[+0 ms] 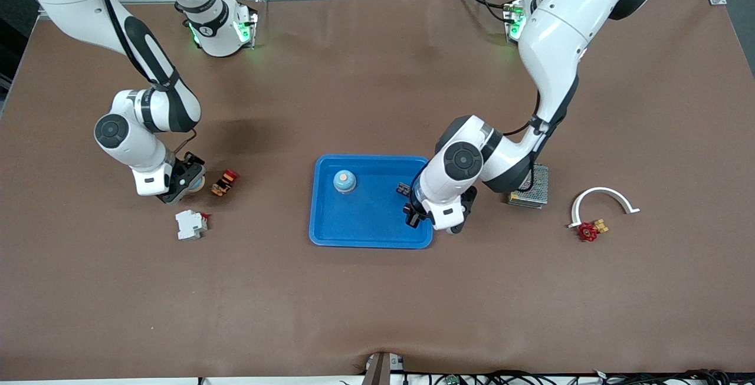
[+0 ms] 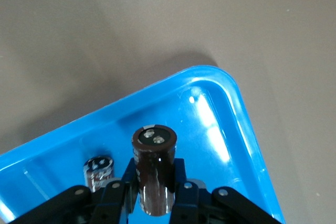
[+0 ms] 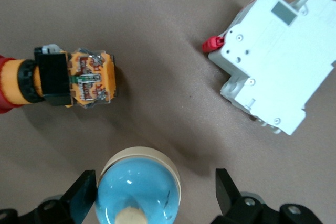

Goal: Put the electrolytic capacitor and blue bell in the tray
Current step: 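Carry the capacitor into the tray while the right gripper grasps the bell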

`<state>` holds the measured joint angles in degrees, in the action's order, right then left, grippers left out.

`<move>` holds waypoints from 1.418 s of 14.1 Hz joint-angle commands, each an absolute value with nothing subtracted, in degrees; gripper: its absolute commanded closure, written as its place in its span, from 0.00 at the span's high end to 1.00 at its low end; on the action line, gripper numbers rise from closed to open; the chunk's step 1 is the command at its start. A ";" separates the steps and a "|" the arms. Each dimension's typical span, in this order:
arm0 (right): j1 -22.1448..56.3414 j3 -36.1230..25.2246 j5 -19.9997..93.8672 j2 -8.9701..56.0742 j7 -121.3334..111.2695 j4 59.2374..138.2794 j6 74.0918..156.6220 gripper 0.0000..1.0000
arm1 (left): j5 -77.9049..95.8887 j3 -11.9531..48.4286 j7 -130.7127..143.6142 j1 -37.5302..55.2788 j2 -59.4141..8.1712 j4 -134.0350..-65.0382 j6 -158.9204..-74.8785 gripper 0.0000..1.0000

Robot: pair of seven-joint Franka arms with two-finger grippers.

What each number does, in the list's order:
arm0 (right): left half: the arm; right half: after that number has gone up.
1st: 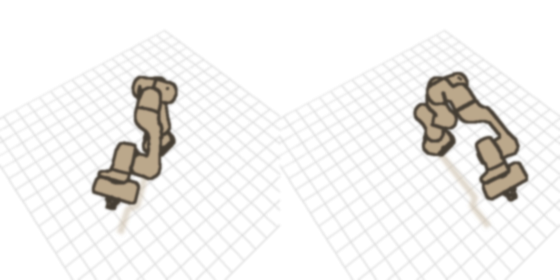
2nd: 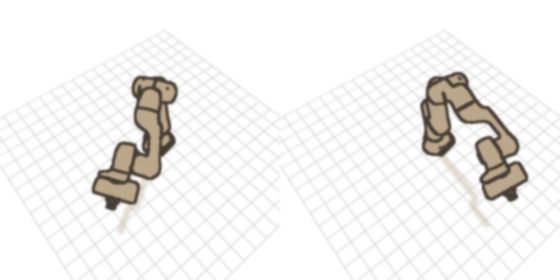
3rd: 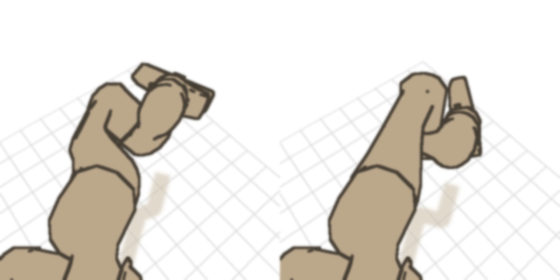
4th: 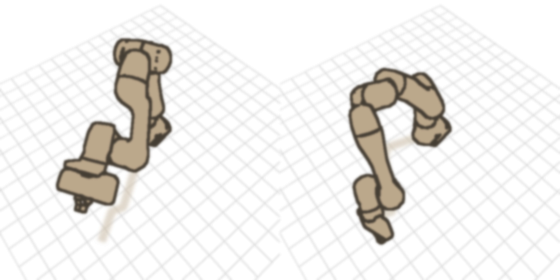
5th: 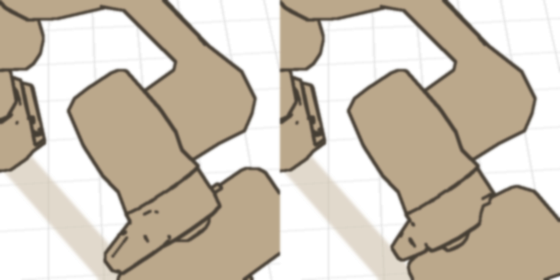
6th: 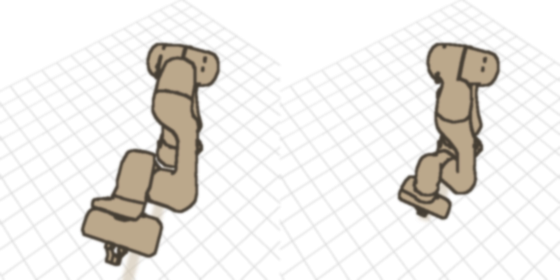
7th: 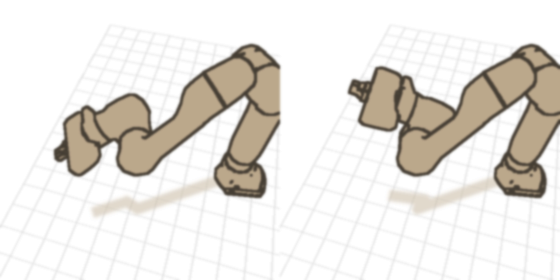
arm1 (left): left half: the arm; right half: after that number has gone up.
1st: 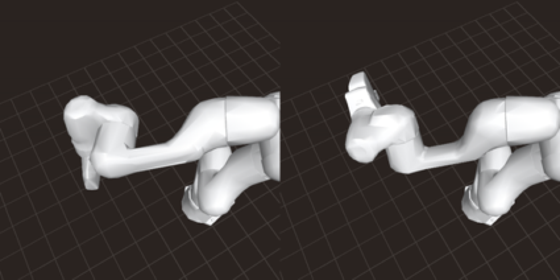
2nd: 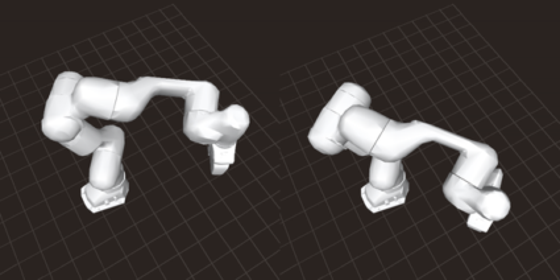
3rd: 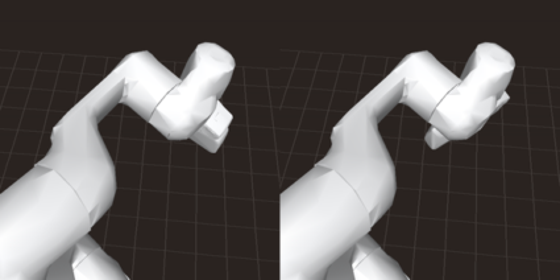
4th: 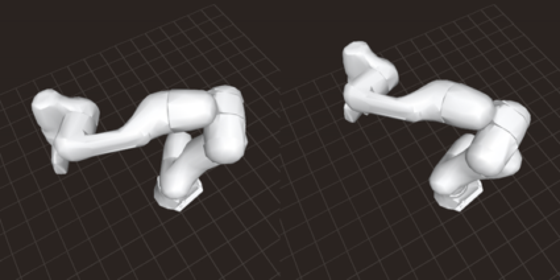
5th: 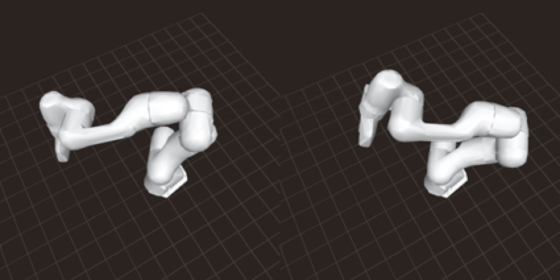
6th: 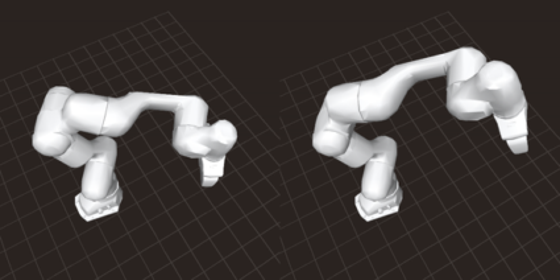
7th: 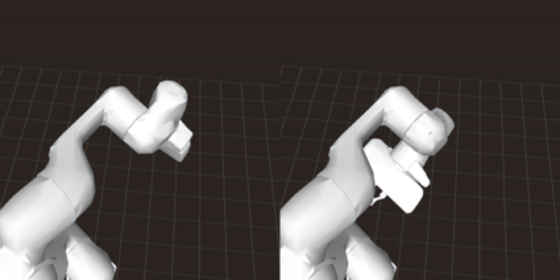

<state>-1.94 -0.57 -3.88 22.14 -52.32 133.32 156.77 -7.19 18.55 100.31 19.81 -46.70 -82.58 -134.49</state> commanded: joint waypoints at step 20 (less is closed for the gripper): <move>-3.96 0.35 -4.57 22.76 -52.65 133.95 157.94 0.43 | -7.30 16.35 98.99 20.84 -47.03 -78.93 -136.25 1.00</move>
<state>-2.44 -0.56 -3.88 22.15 -52.32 133.27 156.96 -7.24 16.59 101.79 21.63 -49.78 -78.64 -139.84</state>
